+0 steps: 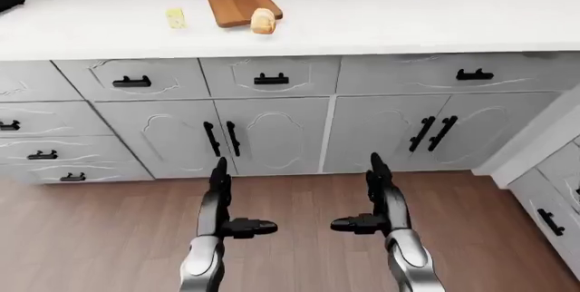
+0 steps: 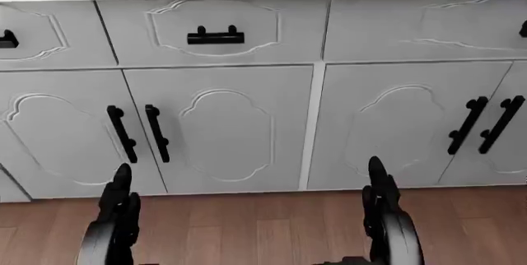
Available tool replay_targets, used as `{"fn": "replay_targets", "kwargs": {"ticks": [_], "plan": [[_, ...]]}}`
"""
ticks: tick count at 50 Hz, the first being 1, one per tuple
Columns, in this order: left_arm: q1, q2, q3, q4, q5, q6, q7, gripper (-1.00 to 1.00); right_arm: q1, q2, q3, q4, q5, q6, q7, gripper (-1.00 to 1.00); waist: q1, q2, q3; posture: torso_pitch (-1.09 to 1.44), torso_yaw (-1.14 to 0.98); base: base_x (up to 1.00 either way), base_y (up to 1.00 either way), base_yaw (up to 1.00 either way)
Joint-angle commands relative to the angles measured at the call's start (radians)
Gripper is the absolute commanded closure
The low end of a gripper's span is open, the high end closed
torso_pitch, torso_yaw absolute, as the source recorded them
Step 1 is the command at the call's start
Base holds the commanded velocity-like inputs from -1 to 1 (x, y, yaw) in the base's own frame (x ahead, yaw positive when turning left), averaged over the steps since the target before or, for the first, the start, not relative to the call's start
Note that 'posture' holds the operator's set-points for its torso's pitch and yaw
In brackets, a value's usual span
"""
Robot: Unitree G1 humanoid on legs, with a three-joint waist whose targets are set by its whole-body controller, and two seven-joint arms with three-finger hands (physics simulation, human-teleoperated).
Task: Place the bread and cheese on the cutting board.
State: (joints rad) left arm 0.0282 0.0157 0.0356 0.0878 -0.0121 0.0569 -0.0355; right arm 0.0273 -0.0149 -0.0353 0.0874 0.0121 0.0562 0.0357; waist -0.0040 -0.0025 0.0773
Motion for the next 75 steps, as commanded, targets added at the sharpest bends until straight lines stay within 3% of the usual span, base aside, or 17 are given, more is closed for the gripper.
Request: {"fn": "replay_targets", "kwargs": {"ticks": [1, 3, 5, 7, 8, 23, 29, 35, 36, 41, 44, 49, 59, 68, 69, 71, 75], "plan": [[-0.028, 0.003, -0.001, -0.090, -0.001, -0.052, 0.000, -1.00, -0.034, -0.005, -0.003, -0.076, 0.005, -0.054, 0.002, -1.00, -0.002, -0.008, -0.001, 0.00, 0.00, 0.00, 0.00, 0.00], [-0.033, 0.004, 0.002, -0.077, -0.001, -0.061, -0.001, -1.00, -0.040, -0.006, -0.003, -0.060, -0.001, -0.057, 0.000, -1.00, 0.007, -0.001, -0.061, 0.00, 0.00, 0.00, 0.00, 0.00], [-0.029, 0.004, 0.000, -0.085, 0.001, -0.058, -0.002, -1.00, -0.033, -0.006, 0.001, -0.081, -0.005, -0.045, 0.000, -1.00, 0.007, -0.006, -0.017, 0.00, 0.00, 0.00, 0.00, 0.00], [-0.031, 0.004, 0.001, -0.079, 0.000, -0.063, -0.002, -1.00, -0.035, -0.006, 0.000, -0.076, -0.006, -0.047, 0.001, -1.00, 0.008, -0.008, -0.069, 0.00, 0.00, 0.00, 0.00, 0.00], [-0.025, 0.003, -0.001, -0.094, 0.001, -0.053, -0.002, -1.00, -0.034, -0.006, 0.000, -0.075, -0.006, -0.050, 0.002, -1.00, 0.008, -0.008, -0.074, 0.00, 0.00, 0.00, 0.00, 0.00], [-0.040, 0.005, 0.009, -0.093, -0.007, -0.013, 0.003, -1.00, -0.039, -0.007, 0.002, -0.098, -0.022, -0.023, 0.003, -1.00, 0.008, -0.004, -0.091, 0.00, 0.00, 0.00, 0.00, 0.00], [-0.144, 0.005, 0.027, -0.276, -0.090, 0.246, 0.009, -1.00, -0.187, -0.025, -0.016, -0.188, -0.005, 0.178, -0.004, -1.00, 0.006, -0.003, -0.095, 0.00, 0.00, 0.00, 0.00, 0.00], [-0.584, 0.110, 0.093, -0.325, -0.136, 0.596, 0.063, -1.00, -0.485, -0.112, -0.104, -0.308, 0.090, 0.516, -0.029, -1.00, 0.011, -0.004, -0.094, 0.00, 0.00, 0.00, 0.00, 0.00], [-0.662, 0.139, 0.103, -0.315, -0.148, 0.645, 0.072, -1.00, -0.494, -0.114, -0.101, -0.278, 0.092, 0.454, -0.033, -1.00, 0.011, -0.004, -0.094, 0.00, 0.00, 0.00, 0.00, 0.00], [-0.809, 0.188, 0.096, -0.295, -0.162, 0.727, 0.086, -1.00, -0.851, -0.258, -0.144, -0.274, 0.157, 0.777, -0.065, -1.00, 0.006, -0.007, -0.086, 0.00, 0.00, 0.00, 0.00, 0.00], [-0.871, 0.199, 0.166, -0.268, -0.231, 0.802, 0.112, -1.00, -0.916, -0.289, -0.152, -0.276, 0.202, 0.848, -0.074, -1.00, 0.010, -0.002, -0.077, 0.00, 0.00, 0.00, 0.00, 0.00], [-1.016, 0.343, 0.178, -0.276, -0.268, 0.884, 0.087, -1.00, -0.991, -0.365, -0.163, -0.248, 0.216, 0.899, -0.060, -1.00, 0.006, -0.004, -0.067, 0.00, 0.00, 0.00, 0.00, 0.00], [-1.055, 0.456, 0.193, -0.232, -0.291, 0.878, 0.065, -1.00, -1.084, -0.399, -0.167, -0.235, 0.209, 0.957, -0.025, -1.00, 0.010, 0.003, -0.049, 0.00, 0.00, 0.00, 0.00, 0.00], [-1.034, 0.462, 0.203, -0.203, -0.292, 0.852, 0.049, -1.00, -1.122, -0.432, -0.160, -0.231, 0.200, 0.971, -0.008, -1.00, 0.011, 0.003, -0.048, 0.00, 0.00, 0.00, 0.00, 0.00], [-1.036, 0.466, 0.205, -0.208, -0.293, 0.861, 0.050, -1.00, -1.121, -0.433, -0.161, -0.230, 0.198, 0.970, -0.005, -1.00, 0.008, 0.008, -0.072, 0.00, 0.00, 0.00, 0.08, 0.00], [-1.042, 0.470, 0.213, -0.206, -0.301, 0.859, 0.048, -1.00, -1.121, -0.430, -0.164, -0.232, 0.197, 0.973, -0.004, -1.00, 0.007, 0.005, -0.070, 0.00, 0.00, 0.00, 0.12, 0.00], [-1.055, 0.485, 0.215, -0.190, -0.312, 0.865, 0.047, -1.00, -1.123, -0.428, -0.161, -0.216, 0.186, 0.967, 0.001, -1.00, 0.004, 0.025, -0.065, 0.00, 0.00, 0.00, 0.13, 0.00]]}}
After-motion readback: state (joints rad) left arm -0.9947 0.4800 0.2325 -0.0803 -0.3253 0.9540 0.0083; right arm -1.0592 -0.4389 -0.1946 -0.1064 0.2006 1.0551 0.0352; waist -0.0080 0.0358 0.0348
